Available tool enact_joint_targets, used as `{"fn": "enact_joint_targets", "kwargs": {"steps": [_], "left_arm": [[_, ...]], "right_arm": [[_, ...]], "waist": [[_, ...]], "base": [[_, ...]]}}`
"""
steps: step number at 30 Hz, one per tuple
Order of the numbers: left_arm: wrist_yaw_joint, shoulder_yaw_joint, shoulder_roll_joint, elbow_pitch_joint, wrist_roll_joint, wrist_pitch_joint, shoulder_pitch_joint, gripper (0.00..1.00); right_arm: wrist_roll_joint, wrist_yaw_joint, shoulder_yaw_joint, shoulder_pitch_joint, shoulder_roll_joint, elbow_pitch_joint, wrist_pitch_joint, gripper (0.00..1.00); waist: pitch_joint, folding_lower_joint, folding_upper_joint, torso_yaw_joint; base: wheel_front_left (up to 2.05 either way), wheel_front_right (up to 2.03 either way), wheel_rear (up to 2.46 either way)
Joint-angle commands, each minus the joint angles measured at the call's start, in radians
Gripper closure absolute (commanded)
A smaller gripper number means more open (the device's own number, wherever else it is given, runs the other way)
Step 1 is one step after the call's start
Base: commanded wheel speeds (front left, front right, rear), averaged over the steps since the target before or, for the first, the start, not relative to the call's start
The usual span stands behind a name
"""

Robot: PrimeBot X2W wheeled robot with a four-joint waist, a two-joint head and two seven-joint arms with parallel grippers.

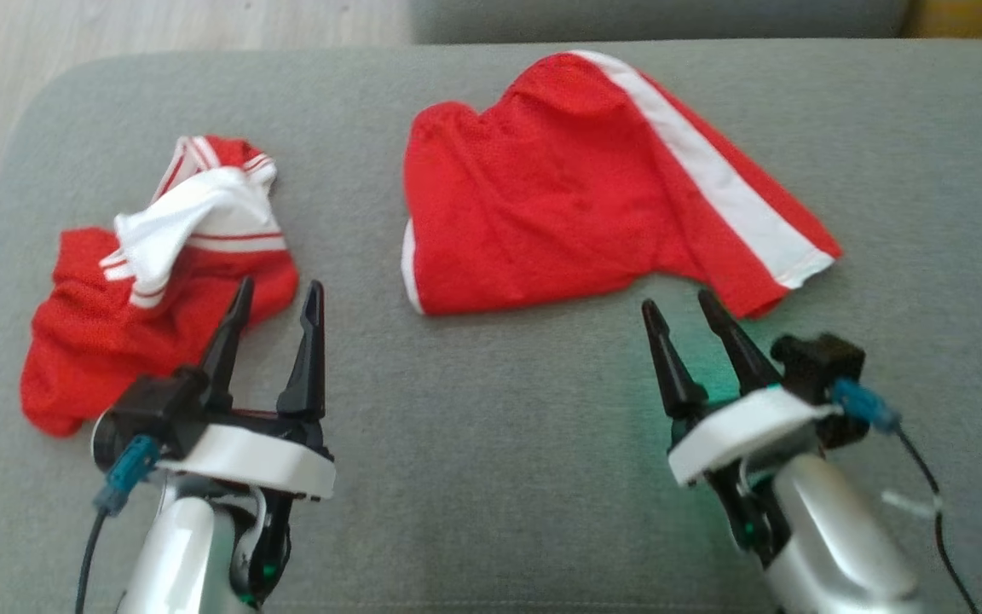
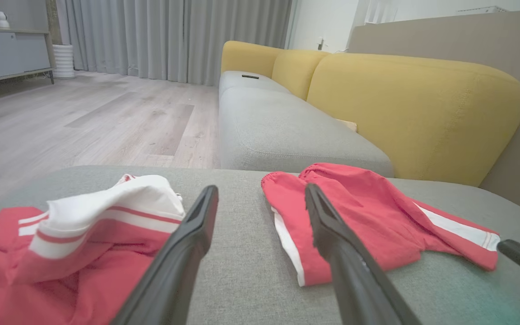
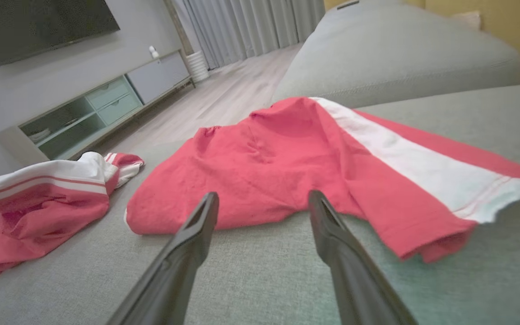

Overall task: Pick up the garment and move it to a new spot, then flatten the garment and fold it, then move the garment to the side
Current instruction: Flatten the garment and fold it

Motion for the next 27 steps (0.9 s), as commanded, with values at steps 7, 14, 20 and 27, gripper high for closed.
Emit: {"fn": "enact_joint_targets", "kwargs": {"steps": [7,14,20,27], "left_arm": [[0.021,-0.007,0.006,-0.030,-0.030,-0.005,-0.070,0.00],[0.030,-0.018,0.006,-0.041,-0.042,-0.005,-0.077,0.00],[0.035,-0.022,0.006,-0.046,-0.046,-0.005,-0.087,0.00],[0.043,-0.022,0.006,-0.041,-0.046,-0.005,-0.097,0.00]], "right_arm": [[0.247,-0.001,0.039,-0.175,-0.002,0.181,0.119,0.00],[0.306,-0.001,0.056,-0.299,-0.002,0.327,0.113,0.00],[0.349,-0.001,0.078,-0.365,-0.002,0.386,0.078,0.30],[0.323,-0.001,0.116,-0.419,-0.004,0.413,-0.053,1.00]], "waist": [[0.053,0.0000,0.0000,0.081],[0.080,0.0000,0.0000,0.114],[0.097,0.0000,0.0000,0.119],[0.096,0.0000,0.0000,0.098]], "base": [[0.00,0.00,0.00],[0.00,0.00,0.00],[0.00,0.00,0.00],[0.00,0.00,0.00]]}}
